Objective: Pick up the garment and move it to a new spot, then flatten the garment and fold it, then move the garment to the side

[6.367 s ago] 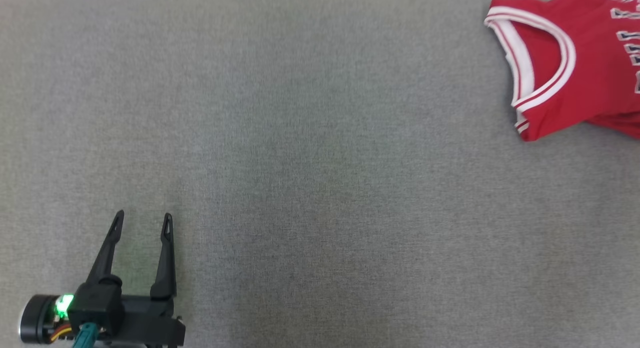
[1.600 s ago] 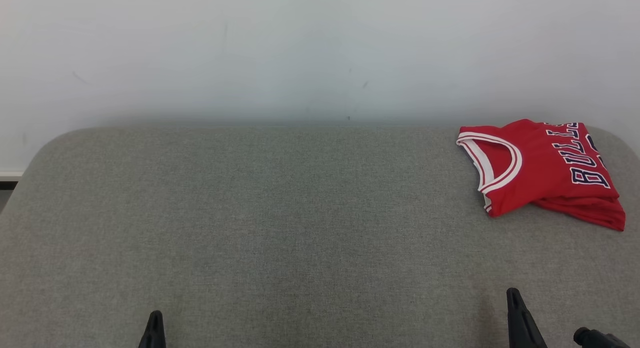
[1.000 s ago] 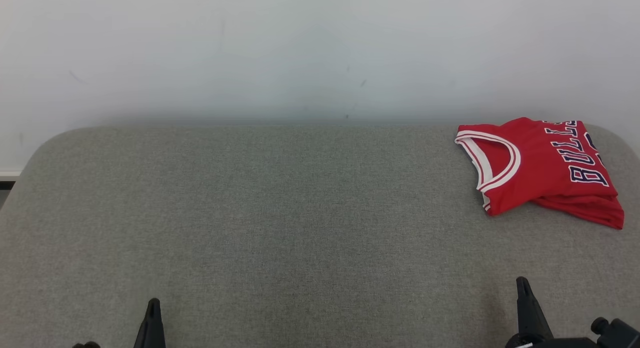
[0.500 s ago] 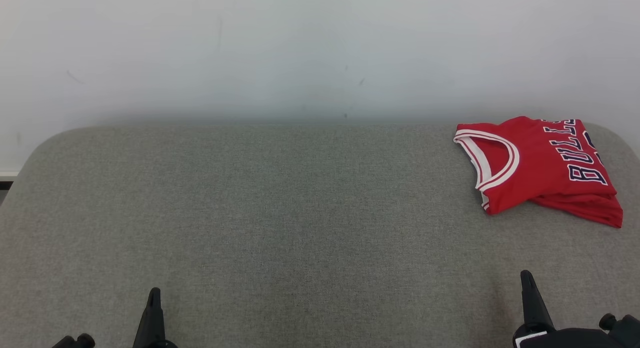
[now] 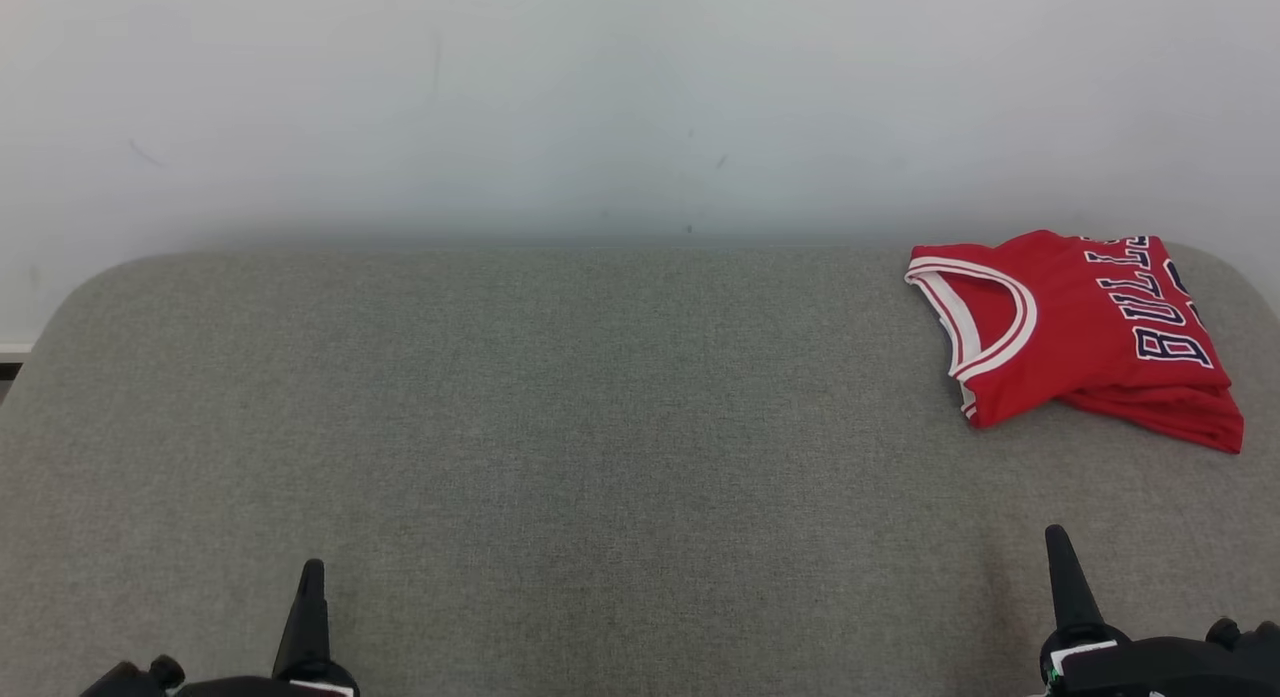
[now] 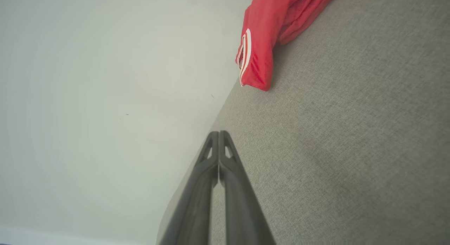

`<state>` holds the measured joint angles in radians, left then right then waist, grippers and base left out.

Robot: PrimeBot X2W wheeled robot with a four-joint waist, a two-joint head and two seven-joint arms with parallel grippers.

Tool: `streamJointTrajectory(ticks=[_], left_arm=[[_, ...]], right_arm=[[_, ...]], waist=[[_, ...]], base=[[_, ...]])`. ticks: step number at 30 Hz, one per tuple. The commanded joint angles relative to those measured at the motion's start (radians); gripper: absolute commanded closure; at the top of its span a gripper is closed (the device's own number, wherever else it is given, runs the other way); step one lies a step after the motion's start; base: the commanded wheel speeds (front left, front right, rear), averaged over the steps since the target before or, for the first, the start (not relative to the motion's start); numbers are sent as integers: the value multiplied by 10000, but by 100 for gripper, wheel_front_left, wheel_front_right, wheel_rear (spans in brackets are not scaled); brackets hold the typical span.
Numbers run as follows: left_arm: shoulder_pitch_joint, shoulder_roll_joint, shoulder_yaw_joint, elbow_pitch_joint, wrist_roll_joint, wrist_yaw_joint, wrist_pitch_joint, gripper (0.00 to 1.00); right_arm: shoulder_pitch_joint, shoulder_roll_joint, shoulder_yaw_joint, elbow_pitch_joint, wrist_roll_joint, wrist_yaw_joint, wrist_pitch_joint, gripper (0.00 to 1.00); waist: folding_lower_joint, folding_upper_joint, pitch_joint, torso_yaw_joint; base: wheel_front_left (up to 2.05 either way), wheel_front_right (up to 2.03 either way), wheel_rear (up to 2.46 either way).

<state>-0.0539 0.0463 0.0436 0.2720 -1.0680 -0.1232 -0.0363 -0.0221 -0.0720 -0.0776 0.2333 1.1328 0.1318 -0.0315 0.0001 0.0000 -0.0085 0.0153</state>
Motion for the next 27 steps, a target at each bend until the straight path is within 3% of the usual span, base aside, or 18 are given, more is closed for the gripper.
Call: streamJointTrajectory(ticks=[1, 27], left_arm=[[-310, 45, 48, -46, -356, -27, 54, 100], [-856, 53, 71, 204, -2966, -70, 649, 100]], right_arm=[[-169, -74, -55, -71, 293, -11, 88, 100], [-642, -54, -408, 116, 2690, -15, 819, 100]], waist=[[0, 0, 3, -4], [-1, 0, 59, -71]], base=[[0, 0, 0], [0, 0, 0]])
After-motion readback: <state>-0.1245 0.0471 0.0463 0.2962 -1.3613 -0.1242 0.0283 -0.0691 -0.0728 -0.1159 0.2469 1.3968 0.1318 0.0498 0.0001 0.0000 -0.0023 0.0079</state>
